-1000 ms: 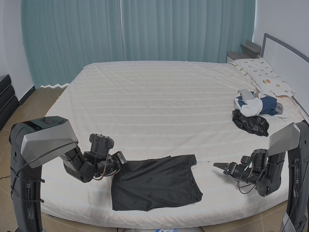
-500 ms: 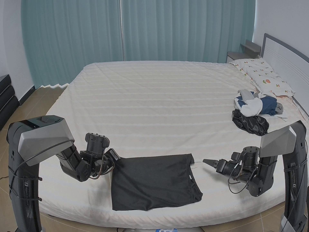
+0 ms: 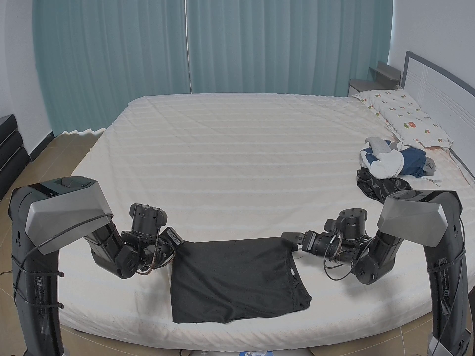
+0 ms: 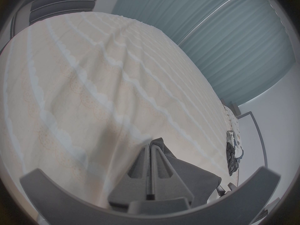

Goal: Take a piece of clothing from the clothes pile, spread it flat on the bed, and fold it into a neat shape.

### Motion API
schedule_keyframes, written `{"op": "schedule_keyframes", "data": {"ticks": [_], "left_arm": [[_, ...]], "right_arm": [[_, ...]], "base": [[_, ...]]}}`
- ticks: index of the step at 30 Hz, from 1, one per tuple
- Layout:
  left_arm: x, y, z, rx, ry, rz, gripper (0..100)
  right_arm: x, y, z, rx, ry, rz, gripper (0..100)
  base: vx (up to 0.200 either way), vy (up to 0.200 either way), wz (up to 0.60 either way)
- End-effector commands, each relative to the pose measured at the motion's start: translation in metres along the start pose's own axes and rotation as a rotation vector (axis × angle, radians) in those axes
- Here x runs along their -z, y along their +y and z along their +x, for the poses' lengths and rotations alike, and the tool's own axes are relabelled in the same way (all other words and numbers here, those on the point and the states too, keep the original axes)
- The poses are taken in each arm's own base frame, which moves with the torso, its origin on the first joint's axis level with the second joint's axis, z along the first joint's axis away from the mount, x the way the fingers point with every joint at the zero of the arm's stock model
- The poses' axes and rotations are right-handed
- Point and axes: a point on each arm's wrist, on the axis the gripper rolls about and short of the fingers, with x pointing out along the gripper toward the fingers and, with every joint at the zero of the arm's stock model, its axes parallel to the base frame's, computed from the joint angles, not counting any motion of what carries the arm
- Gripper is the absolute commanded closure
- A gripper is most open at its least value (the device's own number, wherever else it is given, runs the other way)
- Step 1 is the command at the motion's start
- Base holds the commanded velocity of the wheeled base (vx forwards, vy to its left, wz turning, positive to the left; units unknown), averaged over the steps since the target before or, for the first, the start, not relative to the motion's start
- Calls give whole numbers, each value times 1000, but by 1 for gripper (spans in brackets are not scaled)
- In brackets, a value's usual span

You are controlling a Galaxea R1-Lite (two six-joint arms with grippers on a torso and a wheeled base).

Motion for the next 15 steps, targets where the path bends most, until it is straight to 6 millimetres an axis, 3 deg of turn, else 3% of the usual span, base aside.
{"op": "schedule_keyframes", "data": {"ticks": [1,3,4,15], "left_arm": [[0,1,1,0,4,-7,100],[0,1,1,0,4,-6,100],[0,1,1,0,4,-6,100],[1,2,2,-5,5,-4,100]], "right_arm": [[-4,10,21,-18,13,-13,0],[-7,12,24,-21,11,-15,0],[-7,11,26,-20,13,-14,100],[-17,9,36,22,-29,-16,100]], "base": [[0,0,0],[0,0,0],[0,0,0],[0,0,0]]}}
